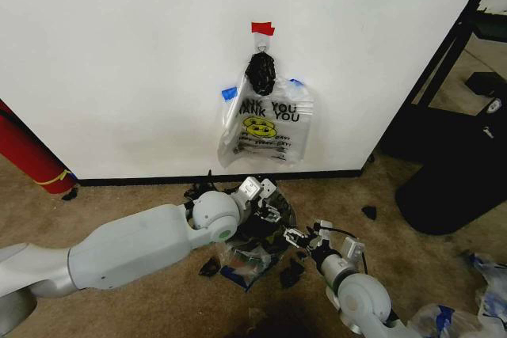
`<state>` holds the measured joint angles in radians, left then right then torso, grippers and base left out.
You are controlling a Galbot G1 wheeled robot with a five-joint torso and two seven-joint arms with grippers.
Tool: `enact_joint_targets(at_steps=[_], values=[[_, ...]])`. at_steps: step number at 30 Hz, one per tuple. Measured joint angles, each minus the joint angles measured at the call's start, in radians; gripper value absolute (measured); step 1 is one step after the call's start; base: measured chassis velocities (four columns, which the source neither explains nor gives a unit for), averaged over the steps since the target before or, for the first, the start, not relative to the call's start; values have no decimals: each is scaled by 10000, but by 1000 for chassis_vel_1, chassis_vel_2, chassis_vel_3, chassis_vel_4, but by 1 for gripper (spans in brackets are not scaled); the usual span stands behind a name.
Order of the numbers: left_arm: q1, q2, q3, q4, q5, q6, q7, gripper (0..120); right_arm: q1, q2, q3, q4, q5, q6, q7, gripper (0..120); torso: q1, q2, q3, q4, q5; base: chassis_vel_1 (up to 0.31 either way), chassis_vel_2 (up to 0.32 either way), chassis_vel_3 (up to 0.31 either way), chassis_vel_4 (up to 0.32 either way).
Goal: Pick up the garbage bag from the wall and place it over the trash bin.
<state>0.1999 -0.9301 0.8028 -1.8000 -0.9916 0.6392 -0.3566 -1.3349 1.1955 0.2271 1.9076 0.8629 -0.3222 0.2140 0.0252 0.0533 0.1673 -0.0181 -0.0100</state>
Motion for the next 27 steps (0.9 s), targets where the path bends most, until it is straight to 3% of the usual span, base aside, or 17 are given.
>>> enact_joint_targets(at_steps=[12, 18, 27], values=[[-280, -339, 317, -257, -341, 199, -149, 97, -35, 12, -11, -79, -267, 1, -63, 100, 0, 0, 0, 0, 1, 0, 0, 0, 0], [-510, -699, 519, 70, -425, 215, -190, 97, -69, -29, -42, -54, -653, 57, -163, 100, 0, 0, 0, -1, 1, 0, 0, 0, 0], [-477, -572, 339, -4, -438, 123, -267, 97, -83, -96, -26, -53, -742, 112, -210, 100, 0, 0, 0, 0, 1, 0, 0, 0, 0]])
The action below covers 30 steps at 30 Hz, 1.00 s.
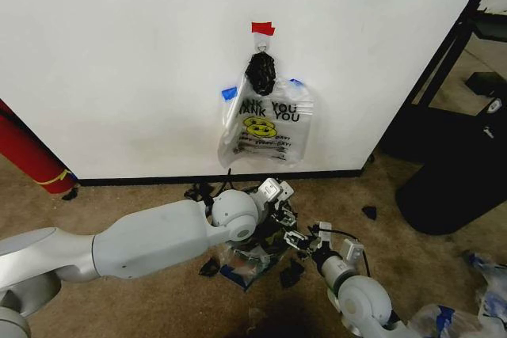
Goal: Pick up the garbage bag from the wall and place it over the trash bin.
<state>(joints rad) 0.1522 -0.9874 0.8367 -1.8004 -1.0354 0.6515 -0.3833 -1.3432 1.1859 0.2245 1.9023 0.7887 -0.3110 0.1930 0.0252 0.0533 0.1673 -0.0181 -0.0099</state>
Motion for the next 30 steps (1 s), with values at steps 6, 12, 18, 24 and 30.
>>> enact_joint_targets(at_steps=[6, 12, 18, 24, 30], values=[[-32, 338, -340, -482, -222, -38, -223, 97, 12, 66, 29, -32, 125, 5, -3, 100, 0, 0, 0, 1, 0, 0, 0, 0, 0], [-52, 421, -242, -415, -241, 264, -291, 96, 37, 94, 28, -44, 194, -2, 17, 100, 0, 0, 0, 2, -1, 0, 0, 0, 0], [-85, 94, -34, -18, -343, 699, -402, 95, 18, 34, 39, -6, 209, -12, 27, 100, 0, 0, 0, 0, -1, 0, 0, 0, 0], [-124, -55, 52, 259, -407, 861, -484, 94, 28, 35, 14, -10, 209, -14, 28, 100, 0, 0, 0, 0, -1, 0, 0, 0, 0], [-80, -84, 53, 280, -407, 857, -511, 94, 46, 36, 8, -11, 203, -17, 29, 100, 0, 0, 0, 1, -1, 0, 0, 0, 0]])
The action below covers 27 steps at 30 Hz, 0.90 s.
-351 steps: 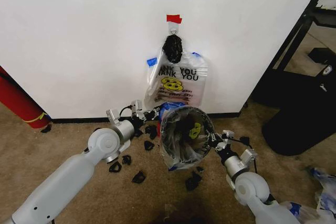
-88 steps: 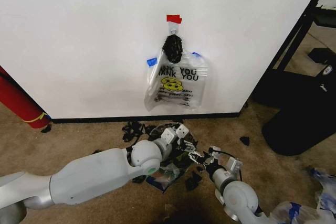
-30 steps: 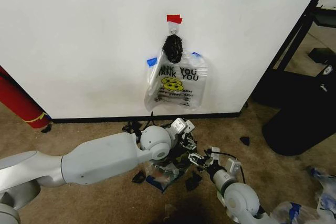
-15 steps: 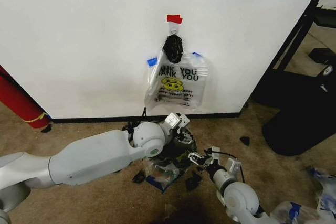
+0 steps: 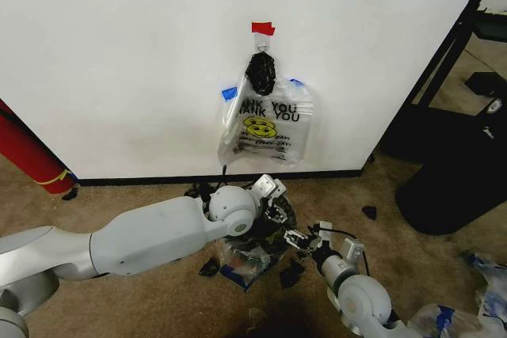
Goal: Pick up the garbage bag from the wall and place it over the trash bin.
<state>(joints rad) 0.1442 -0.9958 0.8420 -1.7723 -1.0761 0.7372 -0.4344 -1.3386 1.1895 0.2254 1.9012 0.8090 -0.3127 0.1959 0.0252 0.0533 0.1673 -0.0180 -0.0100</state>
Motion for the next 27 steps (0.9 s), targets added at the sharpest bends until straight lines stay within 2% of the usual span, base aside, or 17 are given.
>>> enact_joint_targets(at_steps=[12, 27], values=[[41, -231, 3, -145, -115, -24, -156, 94, 35, 31, -88, -36, -87, -36, 49, 100, 0, 0, 0, -1, 1, 0, 0, 0, 0], [-17, -435, 98, -41, -171, -56, -273, 94, -24, -61, -169, 295, -927, 70, -2, 100, 0, 0, 0, -1, 0, 0, 0, 0, 0]])
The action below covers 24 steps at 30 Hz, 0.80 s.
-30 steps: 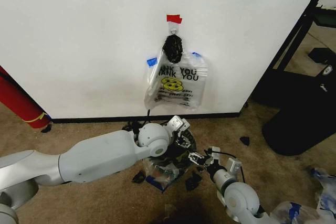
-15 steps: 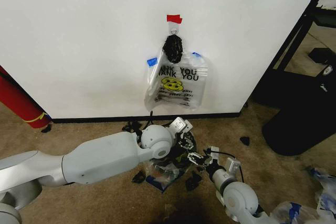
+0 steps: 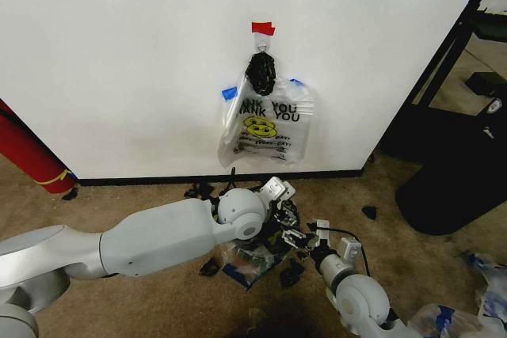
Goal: Pick up the garbage bag from the wall and place it over the trash bin.
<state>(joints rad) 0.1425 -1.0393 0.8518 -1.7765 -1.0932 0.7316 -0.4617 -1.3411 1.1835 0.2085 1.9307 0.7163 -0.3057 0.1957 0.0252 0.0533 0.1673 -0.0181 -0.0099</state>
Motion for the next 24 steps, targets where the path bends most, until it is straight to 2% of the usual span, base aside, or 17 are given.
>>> enact_joint_targets(at_steps=[6, 15, 17, 19, 21, 22, 24], values=[[67, 152, -322, -257, -35, -209, -119, 96, -301, -111, 112, 356, -75, 59, -100, 100, 0, 0, 0, 0, 0, 0, 0, 0, 0], [10, 791, -1104, -1152, -635, -239, -276, 100, -1046, -409, 358, 1275, -350, 118, -277, 100, 0, 0, 0, -1, -1, 0, 0, 0, 0], [187, 910, -1531, -1362, -709, -334, -363, 100, -1208, -435, 445, 1483, -398, 142, -300, 100, 0, 0, 0, 0, -1, 0, 0, 0, 0], [599, 1059, -2325, -1655, -771, -784, -486, 100, -1477, -458, 590, 1765, -536, 330, -381, 100, 0, 0, 0, -1, -1, 0, 0, 0, 0], [758, 1107, -2576, -1739, -785, -963, -522, 100, -1557, -458, 647, 1851, -602, 427, -407, 100, 0, 0, 0, -1, -1, 0, 0, 0, 0], [991, 1165, -2905, -1844, -793, -1225, -559, 100, -1646, -453, 723, 1953, -682, 544, -432, 100, 0, 0, -1, -3, -1, 0, 0, 0, 0], [2032, 1442, -4058, -2255, -820, -2267, -588, 100, -1884, -323, 1025, 2254, -788, 945, -404, 100, 0, 1, -1, -5, -2, 0, 0, 0, 0]])
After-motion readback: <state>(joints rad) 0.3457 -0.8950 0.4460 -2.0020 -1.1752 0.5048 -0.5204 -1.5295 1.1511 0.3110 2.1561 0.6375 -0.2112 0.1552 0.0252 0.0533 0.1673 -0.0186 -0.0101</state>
